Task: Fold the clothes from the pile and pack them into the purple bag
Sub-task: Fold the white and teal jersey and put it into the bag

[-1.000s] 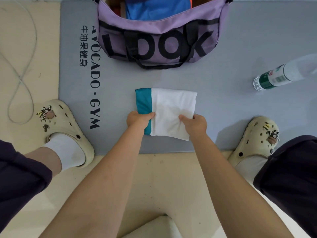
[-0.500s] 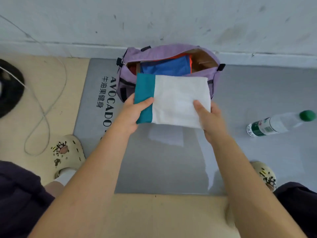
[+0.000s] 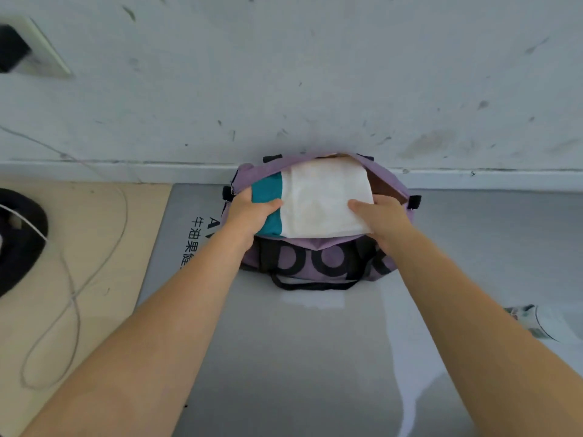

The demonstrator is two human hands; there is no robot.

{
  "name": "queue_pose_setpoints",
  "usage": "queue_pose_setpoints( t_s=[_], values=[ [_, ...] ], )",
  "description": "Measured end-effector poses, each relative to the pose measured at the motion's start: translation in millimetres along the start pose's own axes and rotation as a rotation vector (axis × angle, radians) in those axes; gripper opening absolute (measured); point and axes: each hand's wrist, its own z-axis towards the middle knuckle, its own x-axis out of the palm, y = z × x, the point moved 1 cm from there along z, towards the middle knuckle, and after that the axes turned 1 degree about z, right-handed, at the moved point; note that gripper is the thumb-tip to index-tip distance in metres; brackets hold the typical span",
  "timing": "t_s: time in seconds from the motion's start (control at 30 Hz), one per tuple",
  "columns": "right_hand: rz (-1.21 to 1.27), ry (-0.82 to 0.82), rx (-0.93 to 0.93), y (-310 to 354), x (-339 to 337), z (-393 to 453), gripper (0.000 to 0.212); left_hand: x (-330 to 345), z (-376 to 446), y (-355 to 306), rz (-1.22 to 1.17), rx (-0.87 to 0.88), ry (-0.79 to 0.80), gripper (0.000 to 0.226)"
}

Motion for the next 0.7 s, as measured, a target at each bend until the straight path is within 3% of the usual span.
queue_pose_setpoints(
  t_s=[0.1,0.23,0.37,0.43,0.6,0.7],
  values=[
    [-0.211,-0.054,-0.056,-4,6,17,0.028,8,17,14,0.222,0.107,0.0,0.044],
    [-0.555,-0.04,-0.191,-12,6,20,0.029,4,21,23,0.684,0.389,-0.024,0.028],
    [-0.921,-0.072,-0.236,-27,-11,7,0.05,-13,0,22,1.135,0.683,-0.054,0.036],
    [-0.943,-0.099,-0.281,-30,-19,-6,0.057,-19,-15,17,1.186,0.787,-0.108,0.041],
    [-0.89,-0.156,-0.424,-24,-37,-41,0.056,-31,-44,4,1.19,0.798,-0.236,0.047],
    [-0.852,-0.125,-0.507,-16,-45,-50,0.055,-33,-47,0,1.138,0.81,-0.083,0.041]
  ],
)
